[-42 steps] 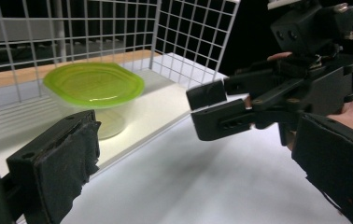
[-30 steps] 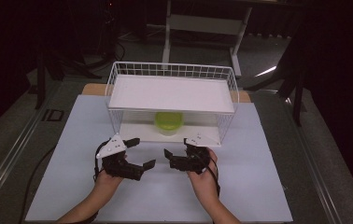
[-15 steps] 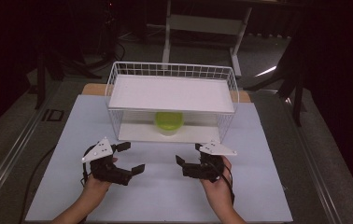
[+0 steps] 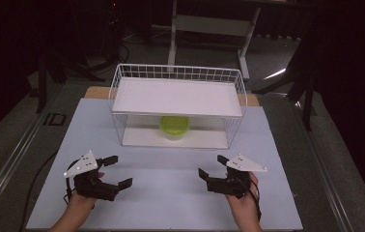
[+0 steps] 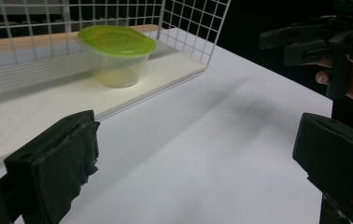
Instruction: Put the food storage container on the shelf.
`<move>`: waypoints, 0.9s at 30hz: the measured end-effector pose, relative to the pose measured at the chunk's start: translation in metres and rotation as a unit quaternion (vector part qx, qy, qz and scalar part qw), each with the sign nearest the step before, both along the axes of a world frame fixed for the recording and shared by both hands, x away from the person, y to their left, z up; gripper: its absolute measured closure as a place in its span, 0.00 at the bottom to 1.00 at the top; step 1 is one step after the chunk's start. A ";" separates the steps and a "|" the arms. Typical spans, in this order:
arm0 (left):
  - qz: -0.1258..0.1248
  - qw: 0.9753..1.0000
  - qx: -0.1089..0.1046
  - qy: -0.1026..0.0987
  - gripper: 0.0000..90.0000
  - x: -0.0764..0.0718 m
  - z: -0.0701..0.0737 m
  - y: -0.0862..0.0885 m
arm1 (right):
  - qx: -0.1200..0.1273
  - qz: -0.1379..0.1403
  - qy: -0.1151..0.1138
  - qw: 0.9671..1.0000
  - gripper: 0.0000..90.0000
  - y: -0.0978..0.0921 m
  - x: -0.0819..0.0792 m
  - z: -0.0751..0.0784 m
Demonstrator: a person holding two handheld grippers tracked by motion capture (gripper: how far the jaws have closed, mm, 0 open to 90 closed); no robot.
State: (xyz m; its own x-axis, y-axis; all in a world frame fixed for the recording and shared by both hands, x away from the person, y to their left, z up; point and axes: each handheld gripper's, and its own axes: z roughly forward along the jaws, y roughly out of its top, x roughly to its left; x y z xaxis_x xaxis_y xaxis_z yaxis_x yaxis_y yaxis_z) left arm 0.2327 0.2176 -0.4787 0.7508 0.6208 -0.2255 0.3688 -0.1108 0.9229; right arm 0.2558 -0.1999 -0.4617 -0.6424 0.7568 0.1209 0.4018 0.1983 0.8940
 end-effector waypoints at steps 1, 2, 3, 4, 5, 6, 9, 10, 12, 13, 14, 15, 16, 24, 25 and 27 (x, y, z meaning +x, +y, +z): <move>0.001 1.000 -0.001 0.001 0.01 -0.001 -0.001 0.002 | 0.001 0.003 0.002 1.000 0.16 -0.003 -0.002 0.000; 0.002 1.000 0.000 0.002 0.01 -0.002 -0.001 0.003 | 0.005 0.006 0.002 1.000 0.16 -0.006 -0.003 -0.001; 0.002 1.000 0.004 0.002 0.01 -0.003 -0.002 0.004 | 0.006 0.003 0.001 1.000 0.16 -0.009 -0.005 -0.001; 0.003 1.000 0.007 0.003 0.01 -0.004 -0.003 0.005 | 0.005 0.002 0.002 1.000 0.16 -0.012 -0.007 -0.001; 0.003 1.000 0.010 0.002 0.01 -0.005 -0.004 0.006 | 0.005 0.003 0.003 1.000 0.16 -0.014 -0.009 -0.002; 0.005 1.000 0.015 0.005 0.01 -0.006 -0.005 0.006 | 0.007 0.004 0.005 1.000 0.16 -0.017 -0.010 -0.002; 0.009 1.000 0.021 0.009 0.01 -0.010 -0.008 0.009 | 0.008 0.007 0.009 1.000 0.16 -0.024 -0.014 -0.004; 0.012 1.000 0.027 0.009 0.01 -0.012 -0.009 0.010 | 0.007 0.008 0.008 1.000 0.16 -0.026 -0.016 -0.004; 0.016 0.999 0.035 0.009 0.01 -0.014 -0.010 0.011 | 0.002 0.008 0.008 1.000 0.16 -0.030 -0.019 -0.006; 0.017 0.999 0.036 0.010 0.01 -0.014 -0.011 0.011 | 0.003 0.012 0.008 1.000 0.16 -0.032 -0.020 -0.006; 0.018 0.999 0.041 0.009 0.01 -0.015 -0.012 0.011 | -0.001 0.014 0.006 1.000 0.16 -0.034 -0.021 -0.007; 0.017 0.999 0.043 0.009 0.01 -0.015 -0.012 0.011 | -0.005 0.014 0.005 1.000 0.16 -0.035 -0.022 -0.008; 0.016 0.999 0.045 0.008 0.01 -0.015 -0.013 0.011 | -0.007 0.015 0.006 1.000 0.16 -0.036 -0.023 -0.009; 0.023 0.999 0.044 0.004 0.01 -0.012 -0.020 0.016 | -0.024 0.017 -0.007 1.000 0.16 -0.045 -0.025 -0.017; 0.023 0.999 0.047 0.001 0.01 -0.012 -0.020 0.016 | -0.028 0.017 -0.010 0.999 0.16 -0.046 -0.025 -0.018; 0.022 0.998 0.051 -0.002 0.01 -0.012 -0.020 0.016 | -0.028 0.017 -0.006 0.999 0.16 -0.048 -0.023 -0.021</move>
